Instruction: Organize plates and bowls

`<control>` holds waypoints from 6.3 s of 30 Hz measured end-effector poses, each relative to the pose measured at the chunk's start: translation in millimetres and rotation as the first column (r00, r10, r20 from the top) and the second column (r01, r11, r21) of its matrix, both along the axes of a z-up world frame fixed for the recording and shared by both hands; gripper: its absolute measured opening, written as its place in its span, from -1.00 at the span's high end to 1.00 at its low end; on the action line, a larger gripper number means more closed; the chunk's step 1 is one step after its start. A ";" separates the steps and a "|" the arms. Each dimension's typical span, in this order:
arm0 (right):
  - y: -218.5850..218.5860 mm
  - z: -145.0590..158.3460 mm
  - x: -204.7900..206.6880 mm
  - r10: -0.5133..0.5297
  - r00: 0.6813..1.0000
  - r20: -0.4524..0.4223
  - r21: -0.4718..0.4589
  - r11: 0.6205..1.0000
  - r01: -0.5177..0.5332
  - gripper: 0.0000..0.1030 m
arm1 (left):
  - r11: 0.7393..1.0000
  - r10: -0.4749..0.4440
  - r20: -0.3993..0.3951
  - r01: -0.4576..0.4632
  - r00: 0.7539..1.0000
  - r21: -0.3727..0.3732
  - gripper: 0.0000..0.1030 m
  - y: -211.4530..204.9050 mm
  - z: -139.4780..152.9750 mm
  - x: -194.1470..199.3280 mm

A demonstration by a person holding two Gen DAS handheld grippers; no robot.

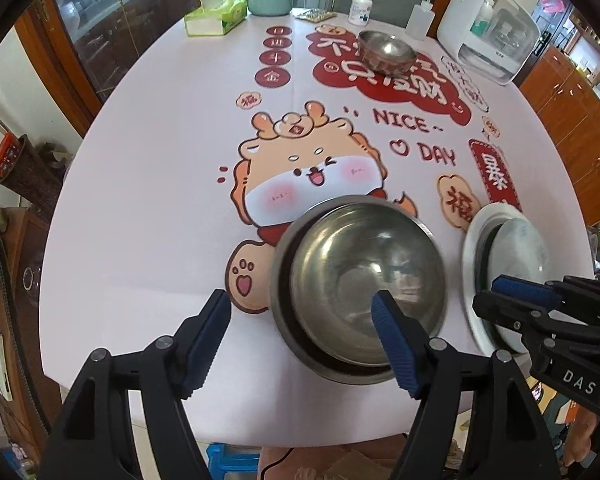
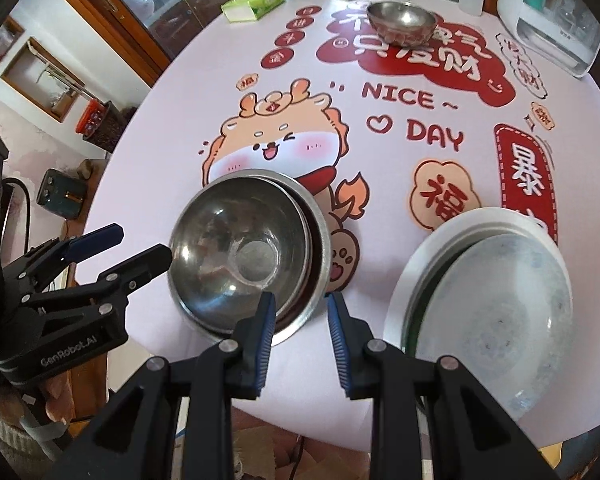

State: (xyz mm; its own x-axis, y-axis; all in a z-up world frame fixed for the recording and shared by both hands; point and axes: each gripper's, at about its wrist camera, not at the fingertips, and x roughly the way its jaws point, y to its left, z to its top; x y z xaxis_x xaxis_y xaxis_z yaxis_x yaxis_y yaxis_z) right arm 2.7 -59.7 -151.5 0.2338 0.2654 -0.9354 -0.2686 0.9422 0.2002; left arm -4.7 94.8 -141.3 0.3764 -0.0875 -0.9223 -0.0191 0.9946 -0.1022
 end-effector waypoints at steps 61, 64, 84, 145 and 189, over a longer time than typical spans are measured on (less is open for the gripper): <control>-108.1 -50.1 399.5 -0.369 0.920 -0.134 0.096 0.919 0.382 0.28 | 0.983 -0.053 -0.124 0.030 0.991 -0.181 0.23 -74.2 -75.5 448.9; -104.5 -55.8 401.4 -0.361 0.920 -0.152 0.089 0.922 0.376 0.64 | 0.977 -0.064 -0.140 0.034 0.988 -0.209 0.70 -77.3 -81.7 450.1; -84.5 -5.5 351.5 -0.309 0.945 -0.107 0.113 0.940 0.320 0.80 | 0.982 -0.106 -0.116 0.086 0.988 -0.170 0.85 -72.3 -22.5 392.7; 16.0 -32.8 48.0 -0.007 0.976 -0.218 0.059 0.998 0.021 0.72 | 0.996 0.032 -0.242 -0.050 0.970 -0.069 0.80 -6.7 -40.6 34.0; -4.5 11.1 25.4 0.021 0.999 0.038 0.061 0.998 -0.024 -0.12 | 0.998 0.061 0.127 -0.061 0.990 -0.002 -0.64 7.7 27.5 11.8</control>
